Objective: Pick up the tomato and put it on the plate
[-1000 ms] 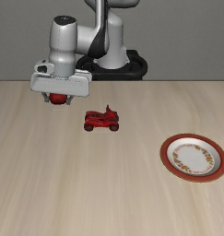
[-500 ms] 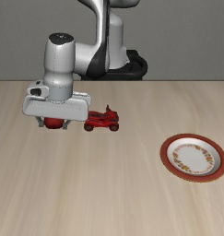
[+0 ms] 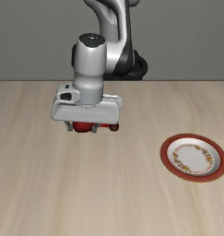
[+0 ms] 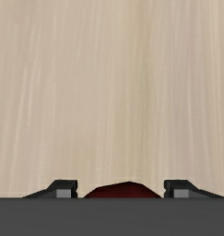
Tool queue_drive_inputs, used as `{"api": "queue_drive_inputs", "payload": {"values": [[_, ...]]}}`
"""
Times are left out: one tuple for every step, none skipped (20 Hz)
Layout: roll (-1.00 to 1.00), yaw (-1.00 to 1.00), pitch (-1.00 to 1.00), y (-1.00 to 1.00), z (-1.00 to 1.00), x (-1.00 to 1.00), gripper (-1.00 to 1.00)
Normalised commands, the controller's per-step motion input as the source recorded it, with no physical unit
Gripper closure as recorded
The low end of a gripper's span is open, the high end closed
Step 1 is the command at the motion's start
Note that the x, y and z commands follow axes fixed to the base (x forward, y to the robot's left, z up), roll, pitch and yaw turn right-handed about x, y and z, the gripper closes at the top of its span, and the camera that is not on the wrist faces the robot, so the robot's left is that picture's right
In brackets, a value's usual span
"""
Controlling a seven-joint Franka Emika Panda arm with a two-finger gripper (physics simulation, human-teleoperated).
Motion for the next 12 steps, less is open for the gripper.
{"api": "queue_drive_inputs", "payload": {"values": [[0.00, 0.00, 0.00, 1.00, 0.00, 0.00, 1.00], [0.00, 0.00, 0.00, 1.00, 0.00, 0.00, 1.00], [0.00, 0.00, 0.00, 1.00, 0.00, 0.00, 1.00], [0.00, 0.00, 0.00, 1.00, 0.00, 0.00, 1.00], [0.00, 0.00, 0.00, 1.00, 0.00, 0.00, 1.00], [0.00, 0.00, 0.00, 1.00, 0.00, 0.00, 1.00], [0.00, 0.00, 0.00, 1.00, 0.00, 0.00, 1.00], [0.00, 0.00, 0.00, 1.00, 0.00, 0.00, 1.00], [0.00, 0.00, 0.00, 1.00, 0.00, 0.00, 1.00], [0.00, 0.00, 0.00, 1.00, 0.00, 0.00, 1.00], [0.00, 0.00, 0.00, 1.00, 0.00, 0.00, 1.00], [0.00, 0.00, 0.00, 1.00, 0.00, 0.00, 1.00]]}}
